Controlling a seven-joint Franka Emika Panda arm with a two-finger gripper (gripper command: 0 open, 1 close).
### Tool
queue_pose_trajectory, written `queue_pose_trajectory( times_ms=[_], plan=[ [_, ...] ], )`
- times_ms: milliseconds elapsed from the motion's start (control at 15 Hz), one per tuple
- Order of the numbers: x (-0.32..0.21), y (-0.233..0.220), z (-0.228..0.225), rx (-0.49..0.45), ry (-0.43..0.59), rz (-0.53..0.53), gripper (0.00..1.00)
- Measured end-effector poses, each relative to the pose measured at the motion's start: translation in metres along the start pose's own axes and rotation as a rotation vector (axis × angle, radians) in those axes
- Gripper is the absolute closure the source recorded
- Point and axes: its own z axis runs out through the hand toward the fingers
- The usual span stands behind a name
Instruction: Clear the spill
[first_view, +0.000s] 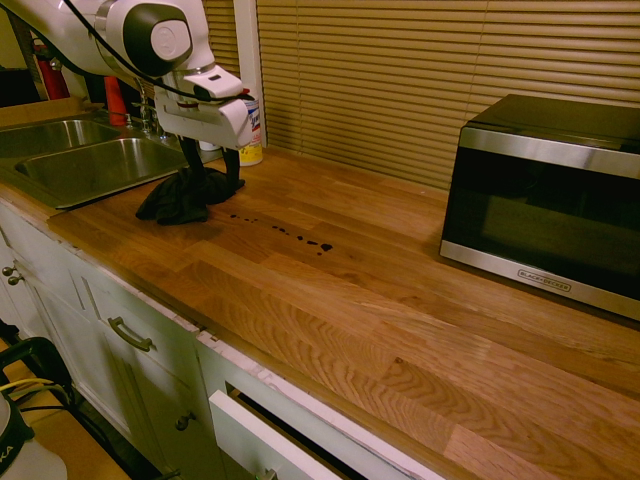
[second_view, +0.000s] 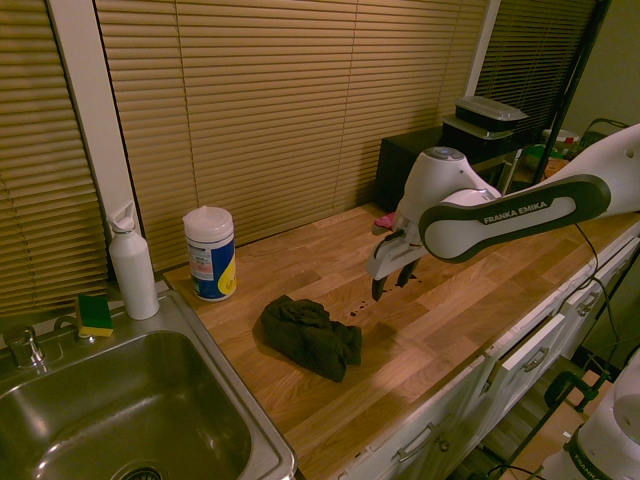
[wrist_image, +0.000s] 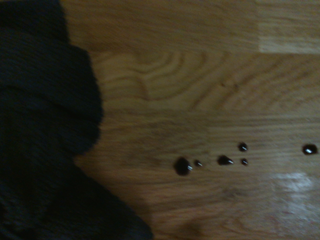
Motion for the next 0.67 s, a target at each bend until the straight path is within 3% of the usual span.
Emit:
queue_pose_trajectory(
  times_ms=[667],
  plan=[
    [-0.063,-0.109,0.021,0.056,0.0,-0.148,0.0]
  ],
)
